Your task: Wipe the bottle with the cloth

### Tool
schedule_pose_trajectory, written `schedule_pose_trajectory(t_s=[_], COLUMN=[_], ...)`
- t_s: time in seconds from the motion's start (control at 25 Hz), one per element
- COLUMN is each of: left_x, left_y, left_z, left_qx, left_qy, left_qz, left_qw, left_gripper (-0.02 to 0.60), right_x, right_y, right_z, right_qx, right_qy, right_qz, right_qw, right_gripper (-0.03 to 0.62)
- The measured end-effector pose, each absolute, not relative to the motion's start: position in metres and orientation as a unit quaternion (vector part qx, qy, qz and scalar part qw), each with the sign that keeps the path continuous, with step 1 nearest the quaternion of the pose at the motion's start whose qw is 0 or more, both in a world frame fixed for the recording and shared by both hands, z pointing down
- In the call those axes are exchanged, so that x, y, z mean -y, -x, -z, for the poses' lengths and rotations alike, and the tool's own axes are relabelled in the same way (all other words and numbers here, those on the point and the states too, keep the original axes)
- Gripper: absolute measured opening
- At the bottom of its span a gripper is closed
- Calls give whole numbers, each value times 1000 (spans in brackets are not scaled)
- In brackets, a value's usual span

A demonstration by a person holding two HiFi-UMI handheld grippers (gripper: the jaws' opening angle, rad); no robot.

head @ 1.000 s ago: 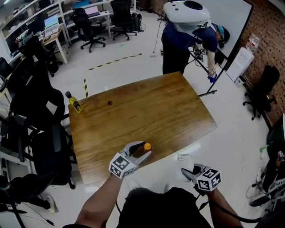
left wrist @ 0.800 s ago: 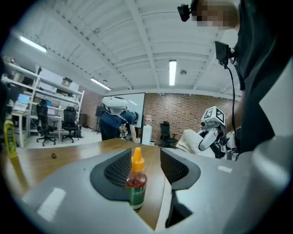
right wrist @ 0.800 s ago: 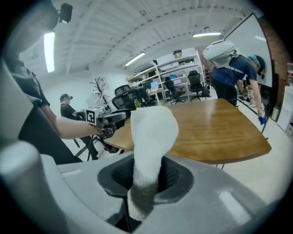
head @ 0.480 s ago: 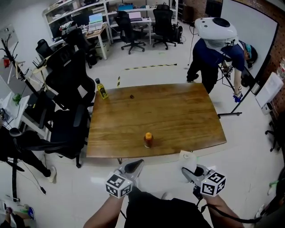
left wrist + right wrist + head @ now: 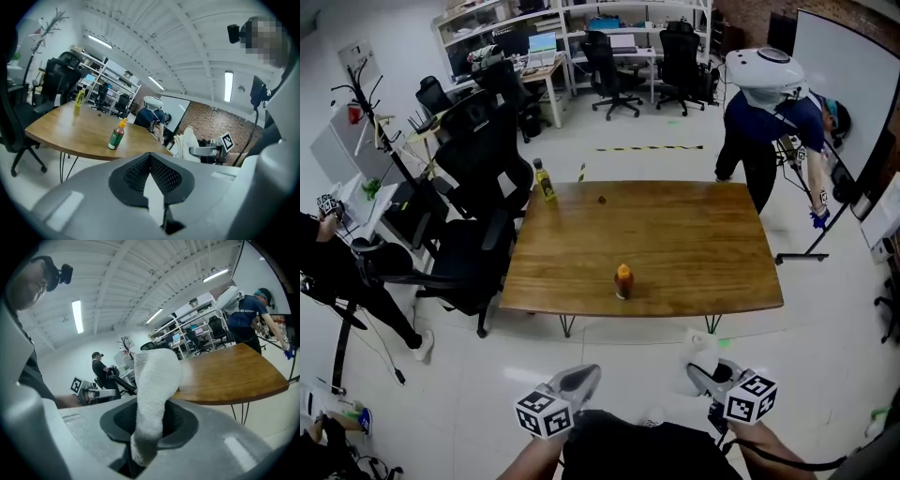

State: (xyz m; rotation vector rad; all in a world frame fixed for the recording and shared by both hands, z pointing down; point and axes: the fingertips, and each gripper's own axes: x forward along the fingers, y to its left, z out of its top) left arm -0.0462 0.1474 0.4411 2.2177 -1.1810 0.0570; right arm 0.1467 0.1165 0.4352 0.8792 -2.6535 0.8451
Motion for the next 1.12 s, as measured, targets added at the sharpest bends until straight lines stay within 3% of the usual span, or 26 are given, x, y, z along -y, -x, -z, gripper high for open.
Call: schedule_pose_trajectory(t_s=[1.12], left_x=[-147], left_y=[84], left_z=[-413], left_qx=[389], left_qy=[-875], left_qz=[-30], left_qw=[287], left_gripper=[17], right_x=[-163], right_y=[-88], right_z=[-430], right_qx=[887], right_qy=[-347], right_qz=[-277], right_qw=[125], right_gripper=[74])
